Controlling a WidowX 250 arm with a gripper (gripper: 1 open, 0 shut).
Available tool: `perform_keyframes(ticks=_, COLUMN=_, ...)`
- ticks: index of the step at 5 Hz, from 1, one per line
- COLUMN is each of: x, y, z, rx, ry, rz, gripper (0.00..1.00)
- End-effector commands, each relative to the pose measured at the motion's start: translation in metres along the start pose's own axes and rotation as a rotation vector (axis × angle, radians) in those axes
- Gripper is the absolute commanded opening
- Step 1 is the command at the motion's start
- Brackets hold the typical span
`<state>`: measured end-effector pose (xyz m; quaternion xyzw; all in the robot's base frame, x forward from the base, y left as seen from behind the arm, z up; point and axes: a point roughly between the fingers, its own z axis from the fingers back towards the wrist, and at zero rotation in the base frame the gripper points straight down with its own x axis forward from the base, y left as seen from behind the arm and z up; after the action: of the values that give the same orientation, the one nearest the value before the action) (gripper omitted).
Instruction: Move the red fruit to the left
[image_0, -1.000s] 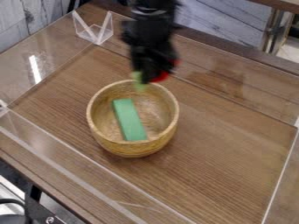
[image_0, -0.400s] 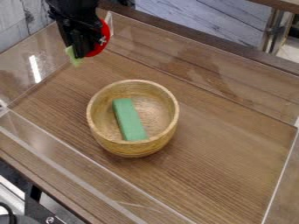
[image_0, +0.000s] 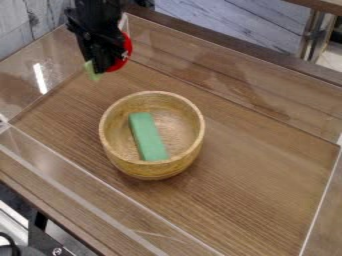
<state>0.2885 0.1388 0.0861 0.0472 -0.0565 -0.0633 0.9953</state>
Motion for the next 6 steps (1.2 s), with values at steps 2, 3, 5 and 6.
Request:
perform_keyframes(ticks=2, x=0.013, y=0.003, z=-0.014, rx=0.028, ry=-0.057, rz=-0.047, gripper=0.00)
perform_keyframes(ticks=3, x=0.019, y=0.007, z=-0.022, rx=0.020, ry=-0.061, rz=-0.053, gripper=0.00)
perform_keyframes(ticks=5, x=0.029, y=0.011, z=-0.029, rx=-0.014, ry=-0.073, rz=-0.082, gripper=1.00)
perform_keyframes(ticks=6, x=0.036, y=0.008, z=-0.032, rx=-0.023, ry=-0.082, rz=-0.114, gripper=1.00)
